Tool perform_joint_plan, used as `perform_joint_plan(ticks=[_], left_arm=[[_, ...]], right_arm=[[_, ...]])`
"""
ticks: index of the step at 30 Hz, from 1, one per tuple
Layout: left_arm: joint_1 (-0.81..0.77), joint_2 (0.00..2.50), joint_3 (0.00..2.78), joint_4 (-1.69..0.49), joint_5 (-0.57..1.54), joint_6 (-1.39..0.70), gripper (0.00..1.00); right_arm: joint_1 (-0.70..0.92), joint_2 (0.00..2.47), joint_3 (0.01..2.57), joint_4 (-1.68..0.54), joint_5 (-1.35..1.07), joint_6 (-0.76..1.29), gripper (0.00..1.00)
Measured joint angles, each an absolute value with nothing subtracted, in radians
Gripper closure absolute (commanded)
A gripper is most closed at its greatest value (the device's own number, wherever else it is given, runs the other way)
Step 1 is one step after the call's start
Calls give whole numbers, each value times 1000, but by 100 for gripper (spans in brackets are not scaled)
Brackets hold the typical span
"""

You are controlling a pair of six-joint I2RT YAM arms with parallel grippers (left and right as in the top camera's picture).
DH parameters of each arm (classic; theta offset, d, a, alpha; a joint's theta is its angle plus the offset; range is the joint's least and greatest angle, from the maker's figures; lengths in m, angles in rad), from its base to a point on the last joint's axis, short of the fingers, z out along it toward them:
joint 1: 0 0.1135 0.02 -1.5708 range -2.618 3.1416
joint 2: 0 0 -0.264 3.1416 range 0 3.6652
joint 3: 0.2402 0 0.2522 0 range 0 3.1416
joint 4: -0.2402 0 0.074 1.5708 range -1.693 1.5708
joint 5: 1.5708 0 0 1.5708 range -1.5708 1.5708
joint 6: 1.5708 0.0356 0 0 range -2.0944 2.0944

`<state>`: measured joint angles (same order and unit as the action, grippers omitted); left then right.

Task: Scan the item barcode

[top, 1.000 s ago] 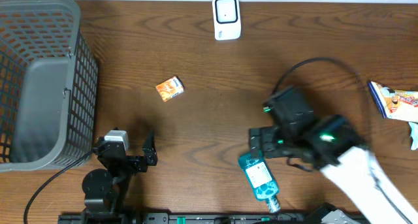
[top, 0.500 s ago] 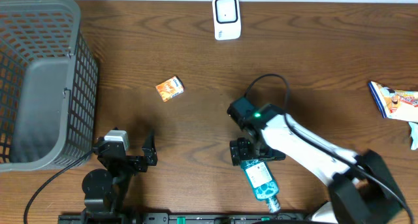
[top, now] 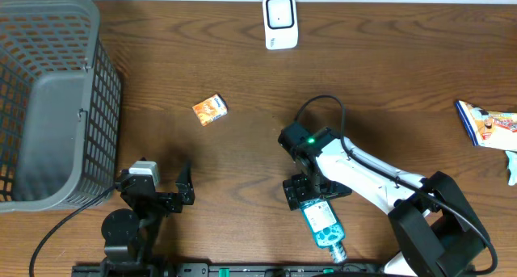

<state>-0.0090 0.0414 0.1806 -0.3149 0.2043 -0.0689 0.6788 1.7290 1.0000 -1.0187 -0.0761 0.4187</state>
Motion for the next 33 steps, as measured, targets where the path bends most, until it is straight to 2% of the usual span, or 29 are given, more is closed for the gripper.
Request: perform_joint_plan(ticks=[8,10,14,16,27,33], left_arm=[[-9,41,181,-315,204,-69,2],[-9,41,181,-315,204,-69,2],[-9,41,181,-315,204,-69,2],[-9,41,181,-315,204,-69,2],[-9,41,181,-315,204,-69,2],[-9,41,181,-315,204,-69,2]], right_arm=[[679,1759,1000,-963,-87,377,1],[679,1775,1000,-963,-88,374,10],[679,1802,1001,-968,-93,363,38],[678,1802,1003,-973,-103,361,43],[677,1806,1018,-968,-117,358,44],[657,1819,1099,-854,-93,355,34]])
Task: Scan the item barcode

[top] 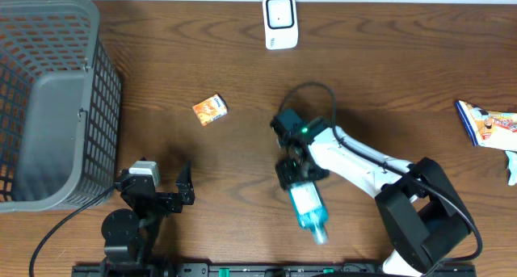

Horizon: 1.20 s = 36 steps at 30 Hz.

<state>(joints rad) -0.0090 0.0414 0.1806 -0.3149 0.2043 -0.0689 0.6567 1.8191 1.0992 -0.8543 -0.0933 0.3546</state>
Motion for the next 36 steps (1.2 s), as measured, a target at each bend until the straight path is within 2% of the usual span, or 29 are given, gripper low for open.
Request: perform_joint_plan(ticks=[6,9,11,26,30,36], left_arm=[[-9,41,181,-315,204,-69,2],[-9,41,181,-315,204,-69,2],[-9,41,181,-315,204,-69,2],[-9,41,181,-315,204,-69,2],[-9,41,181,-315,204,-69,2],[-9,41,181,-315,204,-69,2]], right_arm=[[627,1819,1123,-689,27,355,30],[618,1819,1123,-643,48,352,7],[617,1819,1135,-645,54,349,1],[619,1821,1605,-1152,21,417,1],[625,1790,1627,-1232,33,453,1],[706,1684,1627,-1369,160,617,1]])
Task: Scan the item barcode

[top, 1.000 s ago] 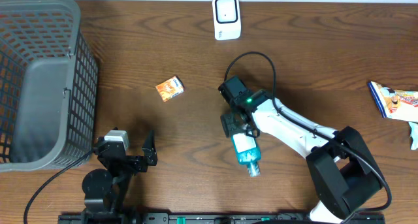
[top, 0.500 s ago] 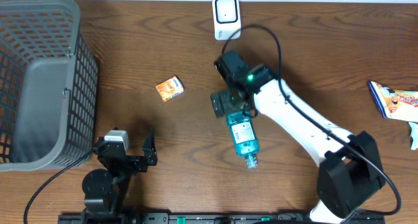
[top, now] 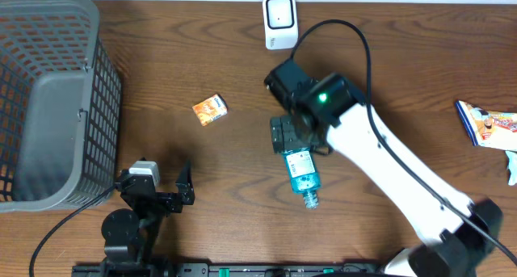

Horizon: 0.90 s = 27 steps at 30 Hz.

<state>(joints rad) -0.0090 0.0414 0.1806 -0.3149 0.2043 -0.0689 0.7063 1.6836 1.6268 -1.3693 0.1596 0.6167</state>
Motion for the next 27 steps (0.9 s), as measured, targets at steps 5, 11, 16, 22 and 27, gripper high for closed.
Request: perform_joint_plan(ticks=[5,11,16,22,27], left_arm=[[-9,41,181,-315,204,-69,2],[-9,41,181,-315,204,-69,2],[-9,41,181,-315,204,-69,2],[-9,41,181,-315,204,-69,2],[-9,41,181,-315,204,-69,2]], right_arm=[[822,1604,1627,-1389,263,765,1],[921,1598,1618,-1582,397,1050,1],[933,1597,1548,-1682,466,1296,1],[933,1597,1402,-1602,473,1505,1],[933,1597,1315,-1472,434,1557,1]])
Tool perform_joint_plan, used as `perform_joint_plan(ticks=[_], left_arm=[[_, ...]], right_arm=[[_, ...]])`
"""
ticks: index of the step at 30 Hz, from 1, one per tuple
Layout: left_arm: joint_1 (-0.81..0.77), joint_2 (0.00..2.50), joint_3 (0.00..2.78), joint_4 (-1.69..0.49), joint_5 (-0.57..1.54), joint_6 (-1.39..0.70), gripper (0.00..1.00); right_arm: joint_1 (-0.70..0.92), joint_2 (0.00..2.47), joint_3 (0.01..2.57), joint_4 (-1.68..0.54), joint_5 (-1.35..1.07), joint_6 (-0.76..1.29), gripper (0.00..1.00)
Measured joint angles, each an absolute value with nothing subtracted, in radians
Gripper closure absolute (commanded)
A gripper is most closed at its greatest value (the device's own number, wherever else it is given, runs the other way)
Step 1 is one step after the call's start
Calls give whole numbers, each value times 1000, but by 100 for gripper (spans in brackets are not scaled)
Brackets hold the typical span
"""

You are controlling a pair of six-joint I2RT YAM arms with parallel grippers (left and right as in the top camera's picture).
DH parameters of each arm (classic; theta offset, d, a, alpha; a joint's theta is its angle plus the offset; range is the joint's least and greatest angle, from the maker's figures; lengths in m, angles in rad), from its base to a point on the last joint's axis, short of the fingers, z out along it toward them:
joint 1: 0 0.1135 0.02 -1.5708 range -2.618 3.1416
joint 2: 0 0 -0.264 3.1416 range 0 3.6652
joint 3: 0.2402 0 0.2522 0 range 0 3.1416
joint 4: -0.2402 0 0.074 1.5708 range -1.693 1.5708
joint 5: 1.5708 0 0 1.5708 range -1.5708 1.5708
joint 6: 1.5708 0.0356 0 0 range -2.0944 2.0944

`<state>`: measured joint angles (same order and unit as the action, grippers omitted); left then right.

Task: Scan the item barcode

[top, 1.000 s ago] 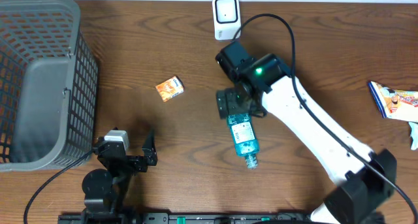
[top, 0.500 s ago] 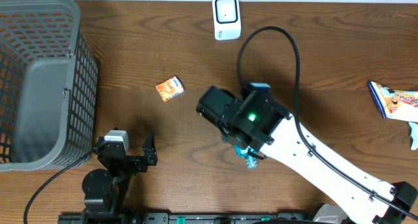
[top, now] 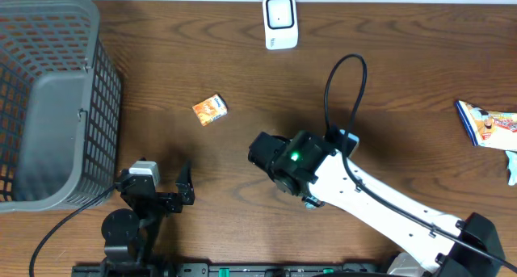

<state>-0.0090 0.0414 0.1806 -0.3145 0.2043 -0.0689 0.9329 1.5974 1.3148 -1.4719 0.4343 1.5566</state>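
The white barcode scanner (top: 280, 23) stands at the table's far edge, centre. My right arm is raised high over the middle of the table, and its wrist (top: 292, 159) covers the gripper and nearly all of the clear teal bottle. Only a teal sliver of the bottle (top: 310, 201) shows under the wrist, so the grip on it appears to hold. My left gripper (top: 157, 190) rests open at the near left edge with nothing in it.
A grey mesh basket (top: 97, 83) fills the far left. A small orange packet (top: 210, 110) lies left of centre. A colourful packet (top: 485, 122) lies at the right edge. The right arm's black cable (top: 343, 75) loops above the table.
My right arm has moved from just below the scanner back toward the near side and now sits closer to the camera. The bottle, then fully visible under the gripper, is almost wholly hidden.
My right gripper held the teal bottle near the table's front edge. It was then a little further in with the bottle, then in the middle below the scanner. Now the arm is raised over the centre, hiding the bottle. The left arm stayed still.
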Motion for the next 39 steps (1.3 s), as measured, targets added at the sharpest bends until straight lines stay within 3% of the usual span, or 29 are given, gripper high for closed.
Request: perform_joint_plan(ticks=[7,20,39], left_arm=[[-9,41,181,-315,204,-69,2],[-9,41,181,-315,204,-69,2],[-9,41,181,-315,204,-69,2]], right_arm=[[933,1597,1227,-1299,351,1437,1],[933,1598,1182,-1074,129,970,1],[933,1598,1182,-1029,102,862,1]])
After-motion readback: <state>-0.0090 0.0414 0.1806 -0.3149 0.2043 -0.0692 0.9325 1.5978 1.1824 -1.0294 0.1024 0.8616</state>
